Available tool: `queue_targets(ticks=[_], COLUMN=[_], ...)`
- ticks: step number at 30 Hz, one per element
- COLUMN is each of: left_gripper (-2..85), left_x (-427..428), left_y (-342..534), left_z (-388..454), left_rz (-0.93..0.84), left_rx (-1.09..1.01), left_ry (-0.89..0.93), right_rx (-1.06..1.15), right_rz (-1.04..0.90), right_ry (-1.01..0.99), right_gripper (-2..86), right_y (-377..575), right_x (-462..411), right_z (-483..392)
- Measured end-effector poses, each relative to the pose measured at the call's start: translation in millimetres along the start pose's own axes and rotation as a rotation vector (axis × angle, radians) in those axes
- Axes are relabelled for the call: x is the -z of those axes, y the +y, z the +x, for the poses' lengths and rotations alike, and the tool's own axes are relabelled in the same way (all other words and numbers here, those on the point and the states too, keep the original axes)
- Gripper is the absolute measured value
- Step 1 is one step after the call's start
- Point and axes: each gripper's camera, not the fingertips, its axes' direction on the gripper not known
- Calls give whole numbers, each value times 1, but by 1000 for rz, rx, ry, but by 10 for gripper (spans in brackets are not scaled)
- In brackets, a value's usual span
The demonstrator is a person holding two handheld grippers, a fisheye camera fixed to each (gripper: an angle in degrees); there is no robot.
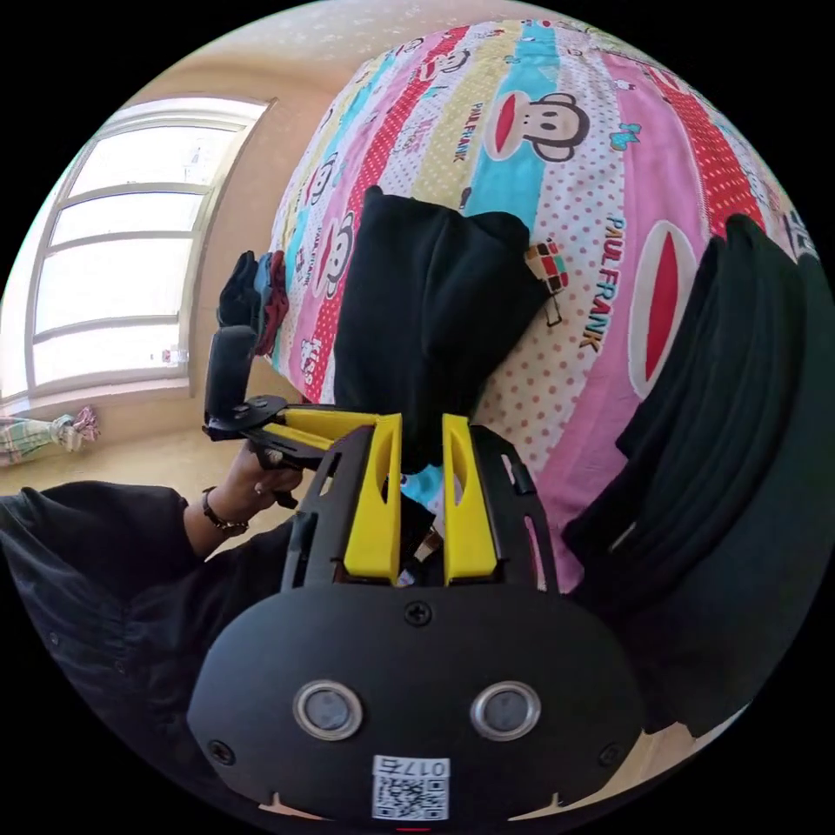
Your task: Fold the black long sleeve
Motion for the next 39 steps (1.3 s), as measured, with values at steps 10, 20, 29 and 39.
queue_targets(ticks=[10,20,29,39], left_gripper=[213,93,80,75], left_x=[84,53,82,195], left_y=[58,33,15,24], left_z=[-116,-126,-29,7], left_rz=[237,-20,-156,-116], left_rx=[391,354,206,49], left_ry=[-125,247,323,345], right_rx=[49,-420,-986,-567], right_rz=[-244,-40,341,457], right_ry=[277,-99,-1074,-938], right_gripper=[23,113,239,49], right_y=[-47,1,111,18], right_x=[-101,-34,-87,-44], right_z=[18,43,12,-137])
